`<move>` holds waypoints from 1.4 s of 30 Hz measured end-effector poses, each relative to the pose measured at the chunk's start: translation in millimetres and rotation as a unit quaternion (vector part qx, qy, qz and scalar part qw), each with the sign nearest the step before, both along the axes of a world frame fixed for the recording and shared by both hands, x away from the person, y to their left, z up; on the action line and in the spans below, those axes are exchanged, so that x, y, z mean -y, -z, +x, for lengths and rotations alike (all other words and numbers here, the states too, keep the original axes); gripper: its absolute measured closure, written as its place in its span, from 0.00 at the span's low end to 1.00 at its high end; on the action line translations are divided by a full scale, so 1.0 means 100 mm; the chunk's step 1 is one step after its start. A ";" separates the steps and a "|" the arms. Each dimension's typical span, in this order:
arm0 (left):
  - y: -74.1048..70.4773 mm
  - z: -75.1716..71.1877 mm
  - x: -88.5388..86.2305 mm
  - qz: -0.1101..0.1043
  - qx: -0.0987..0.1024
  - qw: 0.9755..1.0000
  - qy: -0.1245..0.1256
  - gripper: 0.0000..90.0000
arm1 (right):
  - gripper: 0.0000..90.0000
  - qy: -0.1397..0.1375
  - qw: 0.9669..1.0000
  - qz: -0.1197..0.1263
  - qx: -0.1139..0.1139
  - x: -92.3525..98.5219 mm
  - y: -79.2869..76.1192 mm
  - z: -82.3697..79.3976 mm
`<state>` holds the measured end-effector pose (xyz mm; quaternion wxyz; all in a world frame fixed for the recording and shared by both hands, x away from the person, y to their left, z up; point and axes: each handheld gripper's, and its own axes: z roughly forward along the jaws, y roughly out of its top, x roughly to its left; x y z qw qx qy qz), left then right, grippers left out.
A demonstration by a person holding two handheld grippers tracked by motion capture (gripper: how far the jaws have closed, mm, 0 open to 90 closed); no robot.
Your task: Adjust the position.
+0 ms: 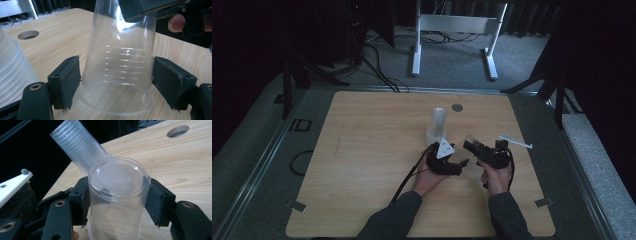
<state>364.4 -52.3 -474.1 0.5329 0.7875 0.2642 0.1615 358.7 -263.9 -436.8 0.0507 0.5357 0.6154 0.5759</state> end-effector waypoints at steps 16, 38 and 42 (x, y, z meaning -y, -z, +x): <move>0.02 0.00 0.00 -0.001 -0.001 1.000 0.001 0.26 | 0.48 -0.007 0.999 0.034 -0.009 0.05 0.02 0.01; 0.00 -0.03 0.01 0.006 0.005 1.000 0.007 0.31 | 0.41 -0.009 0.999 0.035 -0.012 0.07 0.03 0.02; -0.01 -0.03 0.01 0.008 0.005 1.000 0.007 0.31 | 0.40 -0.010 0.999 0.034 -0.012 0.07 0.04 0.02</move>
